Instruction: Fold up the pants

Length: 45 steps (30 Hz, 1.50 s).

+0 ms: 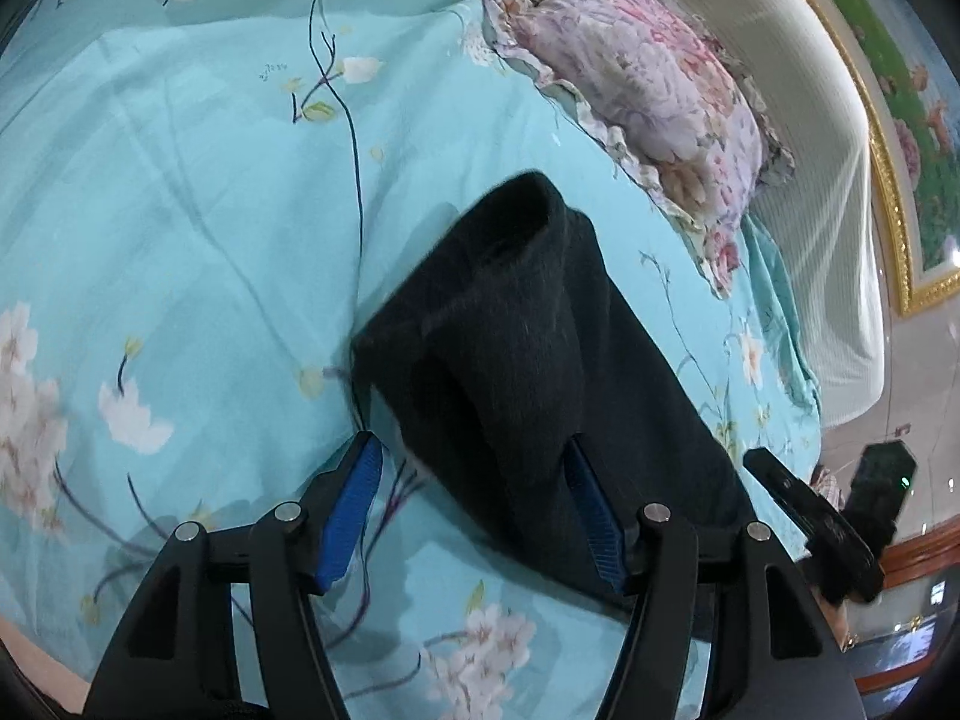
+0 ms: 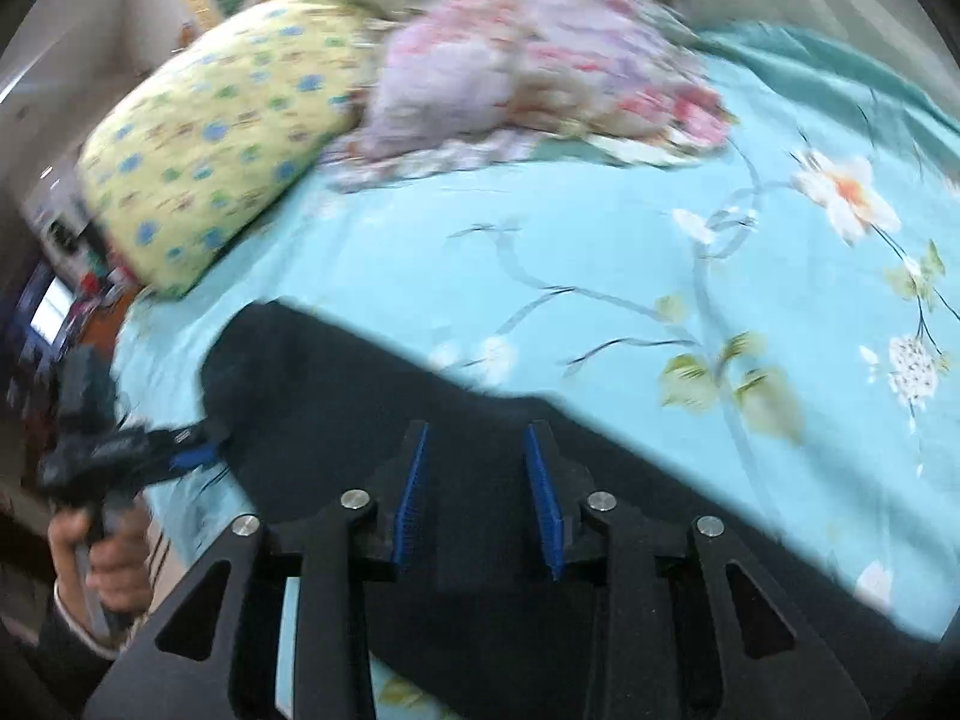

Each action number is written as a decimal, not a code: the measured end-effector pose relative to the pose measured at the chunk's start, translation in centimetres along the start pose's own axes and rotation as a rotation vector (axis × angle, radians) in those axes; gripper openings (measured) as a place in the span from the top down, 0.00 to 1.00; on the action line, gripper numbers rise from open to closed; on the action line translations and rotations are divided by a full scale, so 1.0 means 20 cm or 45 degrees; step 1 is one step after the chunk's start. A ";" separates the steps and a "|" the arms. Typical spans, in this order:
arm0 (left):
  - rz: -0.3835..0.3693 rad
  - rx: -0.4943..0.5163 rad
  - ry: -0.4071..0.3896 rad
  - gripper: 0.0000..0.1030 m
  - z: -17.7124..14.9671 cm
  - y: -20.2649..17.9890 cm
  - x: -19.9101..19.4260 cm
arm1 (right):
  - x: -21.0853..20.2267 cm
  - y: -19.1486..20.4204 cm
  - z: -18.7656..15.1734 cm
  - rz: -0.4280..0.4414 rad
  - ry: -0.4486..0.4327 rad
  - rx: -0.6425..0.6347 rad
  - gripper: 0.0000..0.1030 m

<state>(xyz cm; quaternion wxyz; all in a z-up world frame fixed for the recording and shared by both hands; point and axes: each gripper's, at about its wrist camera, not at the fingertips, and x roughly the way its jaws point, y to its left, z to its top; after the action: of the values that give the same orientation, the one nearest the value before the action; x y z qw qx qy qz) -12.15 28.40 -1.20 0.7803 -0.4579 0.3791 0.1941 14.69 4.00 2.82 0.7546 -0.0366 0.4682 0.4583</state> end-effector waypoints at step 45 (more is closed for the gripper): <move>0.075 0.307 -0.345 0.53 0.01 -0.12 -0.31 | -0.12 -0.08 -0.01 -0.242 -0.115 0.000 0.65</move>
<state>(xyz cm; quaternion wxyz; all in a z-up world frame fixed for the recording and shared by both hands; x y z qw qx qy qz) -14.45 27.55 5.05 0.8676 -0.3193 0.3042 0.2297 15.34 1.38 3.85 0.8150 -0.0601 0.4282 0.3857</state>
